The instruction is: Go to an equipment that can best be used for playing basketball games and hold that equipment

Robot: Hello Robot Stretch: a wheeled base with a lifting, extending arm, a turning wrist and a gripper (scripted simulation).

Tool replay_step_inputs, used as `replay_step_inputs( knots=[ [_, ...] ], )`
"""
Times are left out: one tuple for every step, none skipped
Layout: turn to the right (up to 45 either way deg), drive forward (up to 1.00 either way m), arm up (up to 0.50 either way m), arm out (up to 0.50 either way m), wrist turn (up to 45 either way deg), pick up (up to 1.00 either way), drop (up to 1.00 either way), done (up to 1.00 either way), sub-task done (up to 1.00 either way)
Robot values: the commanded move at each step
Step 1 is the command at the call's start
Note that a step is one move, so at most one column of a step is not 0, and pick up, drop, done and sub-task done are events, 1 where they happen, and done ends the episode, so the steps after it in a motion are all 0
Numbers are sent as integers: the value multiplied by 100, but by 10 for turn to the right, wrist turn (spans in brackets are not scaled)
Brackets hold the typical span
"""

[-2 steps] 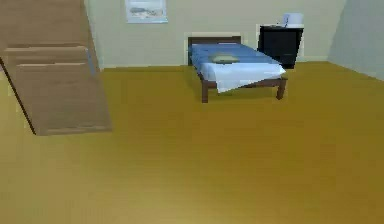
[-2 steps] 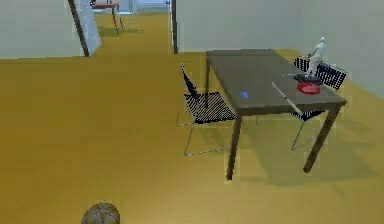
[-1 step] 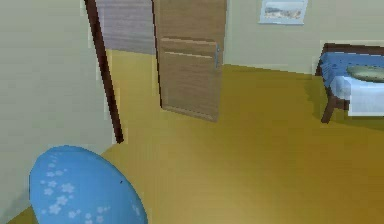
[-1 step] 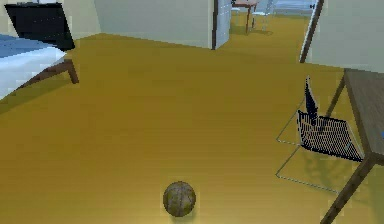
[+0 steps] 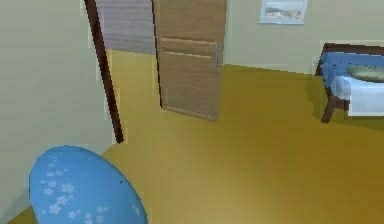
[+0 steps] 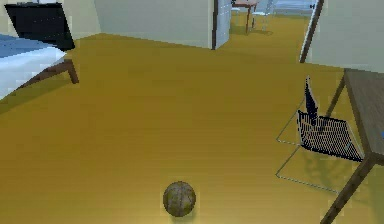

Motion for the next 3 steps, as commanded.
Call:
replay_step_inputs(
  knots=[
    [0, 0, 0, 48, 0, 0, 0, 0, 0],
    [0, 0, 0, 0, 450, 0, 0, 0, 0],
    [0, 0, 0, 0, 450, 0, 0, 0, 0]
  ],
)
